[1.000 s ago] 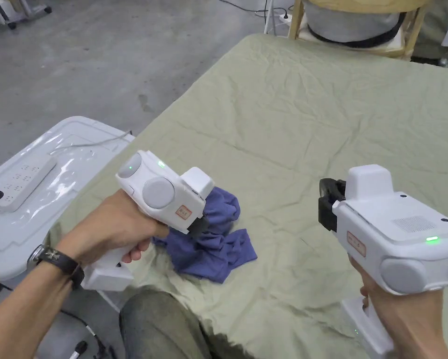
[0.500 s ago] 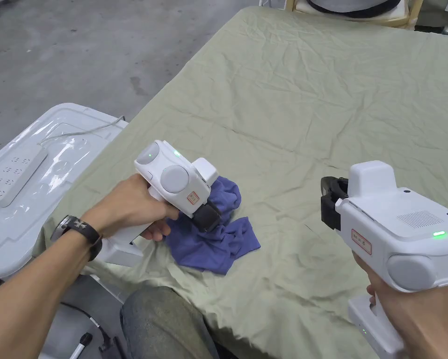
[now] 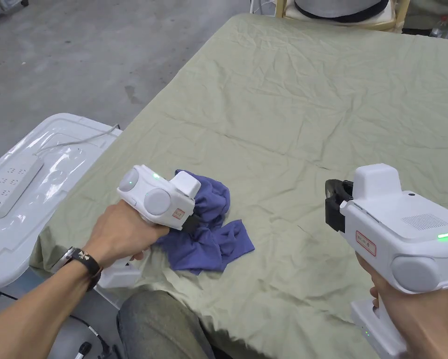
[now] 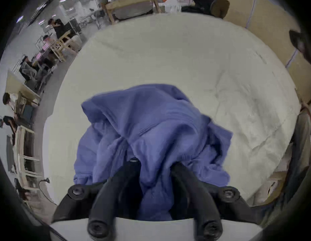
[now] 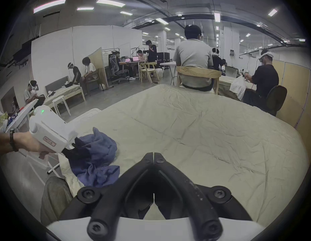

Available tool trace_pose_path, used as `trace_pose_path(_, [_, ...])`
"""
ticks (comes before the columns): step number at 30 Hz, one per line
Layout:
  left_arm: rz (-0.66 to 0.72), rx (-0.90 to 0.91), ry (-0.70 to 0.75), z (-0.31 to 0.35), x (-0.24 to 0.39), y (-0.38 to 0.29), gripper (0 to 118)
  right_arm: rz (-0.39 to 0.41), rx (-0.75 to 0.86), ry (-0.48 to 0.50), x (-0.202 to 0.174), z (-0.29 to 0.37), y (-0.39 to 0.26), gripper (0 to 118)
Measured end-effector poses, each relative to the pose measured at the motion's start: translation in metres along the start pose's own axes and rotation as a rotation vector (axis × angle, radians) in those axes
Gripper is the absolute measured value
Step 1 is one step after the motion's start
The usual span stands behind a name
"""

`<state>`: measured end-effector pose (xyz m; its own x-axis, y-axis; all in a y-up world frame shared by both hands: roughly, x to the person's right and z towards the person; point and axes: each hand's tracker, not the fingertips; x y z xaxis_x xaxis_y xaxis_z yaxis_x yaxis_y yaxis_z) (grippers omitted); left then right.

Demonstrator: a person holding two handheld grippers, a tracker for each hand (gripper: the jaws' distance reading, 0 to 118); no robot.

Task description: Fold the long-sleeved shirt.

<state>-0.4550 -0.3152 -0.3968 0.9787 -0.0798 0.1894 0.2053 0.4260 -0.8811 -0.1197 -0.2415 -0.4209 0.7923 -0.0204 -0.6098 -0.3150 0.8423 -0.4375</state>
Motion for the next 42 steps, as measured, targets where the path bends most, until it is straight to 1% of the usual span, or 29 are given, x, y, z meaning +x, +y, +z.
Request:
trace_pose_path(3, [-0.045, 0.072, 0.054, 0.030, 0.013, 0.002, 17, -0.010, 0.022, -0.006, 0.007, 0.013, 0.002, 2])
trace_pose_path(4, [-0.026, 0.090, 0.051, 0.042, 0.016, 0.005, 17, -0.014, 0.034, -0.013, 0.010, 0.019, 0.003, 2])
trace_pose_path(8, [-0.064, 0.255, 0.070, 0.092, 0.042, 0.025, 16, -0.043, 0.090, -0.049, 0.029, 0.049, 0.006, 2])
trace_pose_path(13, [-0.184, 0.392, 0.077, 0.153, 0.090, 0.073, 15, -0.084, 0.164, -0.134, 0.063, 0.093, 0.006, 2])
trace_pose_path(16, [-0.238, 0.477, 0.039, 0.187, 0.121, 0.109, 15, -0.124, 0.203, -0.194, 0.087, 0.121, 0.004, 2])
trace_pose_path(18, [-0.295, 0.511, 0.024, 0.205, 0.148, 0.131, 14, -0.149, 0.229, -0.240, 0.104, 0.142, 0.000, 2])
trace_pose_path(21, [-0.380, 0.544, -0.015, 0.211, 0.184, 0.159, 14, -0.188, 0.257, -0.303, 0.129, 0.172, -0.008, 2])
trace_pose_path(22, [-0.386, 0.543, -0.039, 0.208, 0.194, 0.168, 14, -0.199, 0.265, -0.323, 0.137, 0.181, -0.012, 2])
trace_pose_path(23, [-0.398, 0.589, -0.051, 0.206, 0.210, 0.175, 14, -0.212, 0.268, -0.348, 0.145, 0.191, -0.016, 2])
trace_pose_path(25, [-0.429, 0.565, -0.130, 0.198, 0.241, 0.193, 14, -0.233, 0.275, -0.400, 0.162, 0.207, -0.025, 2])
trace_pose_path(26, [-0.444, 0.590, -0.144, 0.193, 0.263, 0.198, 14, -0.250, 0.274, -0.421, 0.171, 0.215, -0.030, 2])
trace_pose_path(29, [-0.550, 0.513, -0.212, 0.157, 0.322, 0.218, 14, -0.296, 0.278, -0.477, 0.192, 0.235, -0.048, 2])
trace_pose_path(31, [-0.619, 0.451, -0.251, 0.121, 0.362, 0.222, 14, -0.321, 0.272, -0.503, 0.203, 0.246, -0.061, 2])
trace_pose_path(33, [-0.658, 0.381, -0.318, 0.079, 0.403, 0.217, 14, -0.346, 0.258, -0.534, 0.212, 0.254, -0.076, 2])
trace_pose_path(37, [-0.695, 0.228, -0.422, 0.005, 0.462, 0.199, 15, -0.389, 0.221, -0.571, 0.226, 0.260, -0.102, 2])
trace_pose_path(40, [-0.668, 0.149, -0.481, -0.036, 0.489, 0.183, 15, -0.413, 0.190, -0.584, 0.232, 0.260, -0.116, 2])
trace_pose_path(41, [-0.658, 0.124, -0.487, -0.047, 0.497, 0.177, 19, -0.417, 0.179, -0.586, 0.234, 0.259, -0.120, 2])
trace_pose_path(42, [-0.642, 0.100, -0.485, -0.056, 0.501, 0.173, 29, -0.418, 0.171, -0.589, 0.234, 0.257, -0.123, 2])
